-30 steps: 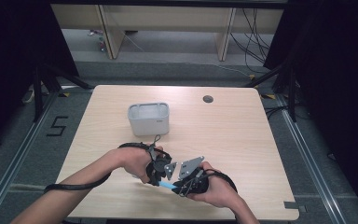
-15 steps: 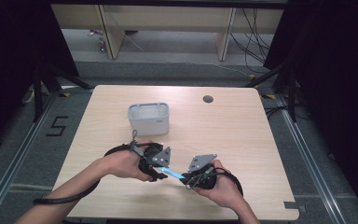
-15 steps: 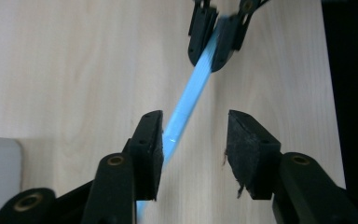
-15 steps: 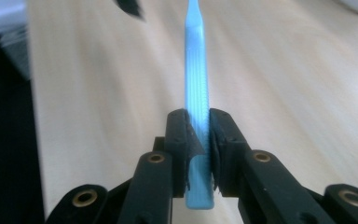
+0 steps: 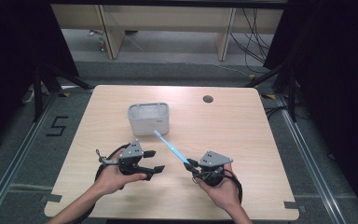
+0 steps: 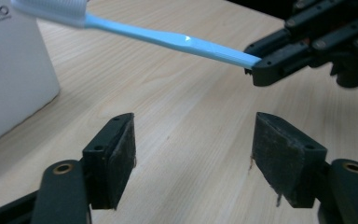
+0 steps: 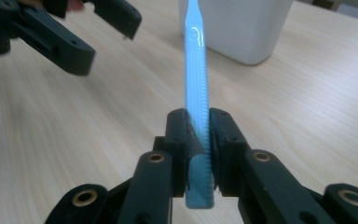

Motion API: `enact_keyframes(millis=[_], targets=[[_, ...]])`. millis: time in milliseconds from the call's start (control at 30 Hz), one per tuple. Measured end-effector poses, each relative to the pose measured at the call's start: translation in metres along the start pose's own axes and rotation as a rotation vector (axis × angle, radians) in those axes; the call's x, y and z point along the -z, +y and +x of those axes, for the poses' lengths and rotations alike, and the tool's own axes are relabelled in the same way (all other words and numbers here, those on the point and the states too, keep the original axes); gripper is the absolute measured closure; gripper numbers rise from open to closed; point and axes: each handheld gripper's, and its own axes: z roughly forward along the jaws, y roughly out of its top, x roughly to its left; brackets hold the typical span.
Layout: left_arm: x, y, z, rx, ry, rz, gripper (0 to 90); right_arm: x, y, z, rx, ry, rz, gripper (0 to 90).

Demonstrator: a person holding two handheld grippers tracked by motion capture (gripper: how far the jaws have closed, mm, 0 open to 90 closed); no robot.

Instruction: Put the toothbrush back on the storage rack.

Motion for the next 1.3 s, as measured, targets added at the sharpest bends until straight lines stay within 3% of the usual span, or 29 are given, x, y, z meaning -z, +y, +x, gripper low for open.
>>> enact_keyframes(millis=[67, 133, 233, 267, 367, 433, 733, 800, 900, 1033, 1233, 1300], targets=[[-0.002, -0.003, 0.003, 0.058, -0.001, -0.033, 28.8, -0.001, 0.000, -0.001, 0.028, -0.017, -0.027, 78.9], [-0.005, -0.002, 0.007, 0.127, -0.015, -0.082, 28.8, -0.002, 0.000, 0.003, 0.015, -0.007, -0.037, 78.9], [-0.006, 0.000, 0.009, 0.159, -0.025, -0.104, 28.8, -0.004, 0.000, 0.005, 0.014, -0.004, -0.051, 78.9], [-0.007, 0.001, 0.010, 0.164, -0.028, -0.116, 28.9, -0.005, 0.001, 0.005, 0.044, -0.003, -0.053, 78.9], [-0.011, 0.004, 0.009, 0.197, -0.042, -0.145, 29.1, -0.007, 0.001, 0.010, 0.027, 0.025, -0.044, 78.9], [-0.012, 0.005, 0.010, 0.203, -0.045, -0.151, 29.2, -0.007, 0.001, 0.010, 0.050, 0.016, -0.053, 78.9], [-0.020, 0.010, 0.008, 0.254, -0.068, -0.192, 32.4, -0.008, 0.002, 0.014, 0.025, 0.032, -0.057, 78.9], [-0.021, 0.012, 0.008, 0.270, -0.071, -0.205, 34.2, -0.010, 0.003, 0.014, 0.050, 0.016, -0.088, 78.9], [-0.023, 0.014, 0.009, 0.286, -0.073, -0.230, 37.0, -0.010, 0.004, 0.015, 0.062, 0.017, -0.078, 78.9], [-0.024, 0.014, 0.010, 0.305, -0.070, -0.251, 46.8, -0.011, 0.004, 0.015, 0.015, 0.023, -0.075, 78.9], [-0.022, 0.017, 0.011, 0.338, -0.078, -0.301, 65.4, -0.013, 0.005, 0.016, 0.032, -0.005, -0.089, 79.0], [-0.021, 0.019, 0.010, 0.340, -0.079, -0.313, 68.0, -0.014, 0.005, 0.017, 0.034, -0.010, -0.091, 78.9]])
